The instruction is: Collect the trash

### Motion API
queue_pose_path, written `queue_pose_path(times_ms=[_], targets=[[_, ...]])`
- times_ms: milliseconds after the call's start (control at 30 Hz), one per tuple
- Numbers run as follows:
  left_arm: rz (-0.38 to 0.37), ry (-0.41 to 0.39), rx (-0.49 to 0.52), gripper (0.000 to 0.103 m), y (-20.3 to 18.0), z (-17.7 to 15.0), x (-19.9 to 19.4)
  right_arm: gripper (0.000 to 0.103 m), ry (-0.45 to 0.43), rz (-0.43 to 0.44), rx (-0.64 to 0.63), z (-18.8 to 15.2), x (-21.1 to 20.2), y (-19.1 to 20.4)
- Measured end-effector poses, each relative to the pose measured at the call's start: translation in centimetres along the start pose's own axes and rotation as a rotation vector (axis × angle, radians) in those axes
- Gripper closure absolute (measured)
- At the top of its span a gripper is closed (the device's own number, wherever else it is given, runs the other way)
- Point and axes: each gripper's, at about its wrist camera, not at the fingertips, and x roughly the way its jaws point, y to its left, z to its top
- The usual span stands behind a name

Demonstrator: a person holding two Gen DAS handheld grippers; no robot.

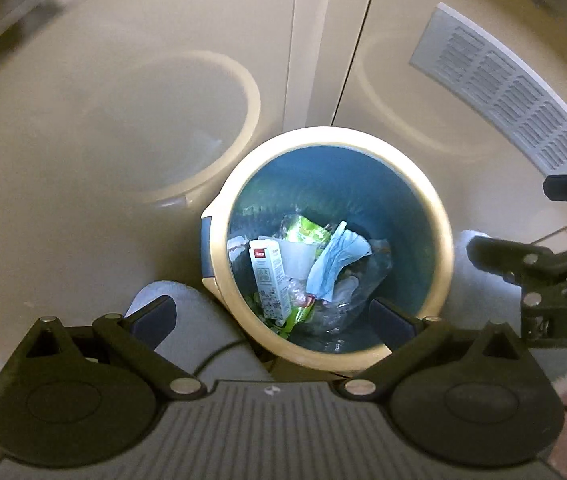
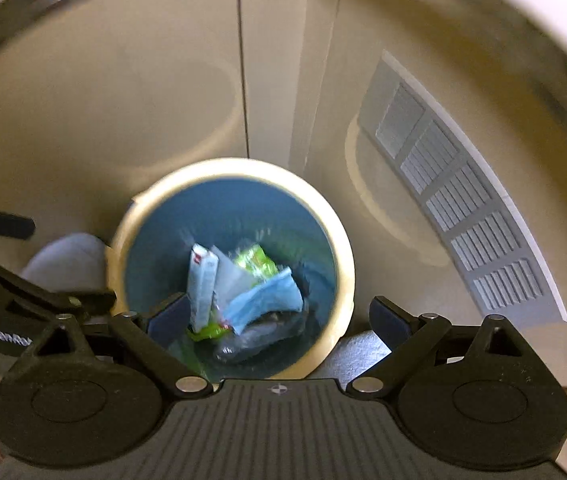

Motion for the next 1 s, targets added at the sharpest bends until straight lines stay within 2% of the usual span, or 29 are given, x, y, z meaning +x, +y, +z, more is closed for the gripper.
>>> queue_pose_path(times_ms=[200,600,1000], targets=[[0.044,-0.091,0.014,0.000,-0.7,-2.2,-3.5,0.006,-0.108,-0.035,-0.053,-2.0,-3.8,1.1],[0.090,-0.236,0.074,0.000,-2.6,-2.9,-8.2,0.006,-0.256,-0.078,-0.053,-5.2,-8.8,0.5],[0.117,-0.283,0.116,0.000,-3.5,-3.5,-9.9,0.006,-0.287,-0.096,-0.019,-6.3,-10.1,-0.1]])
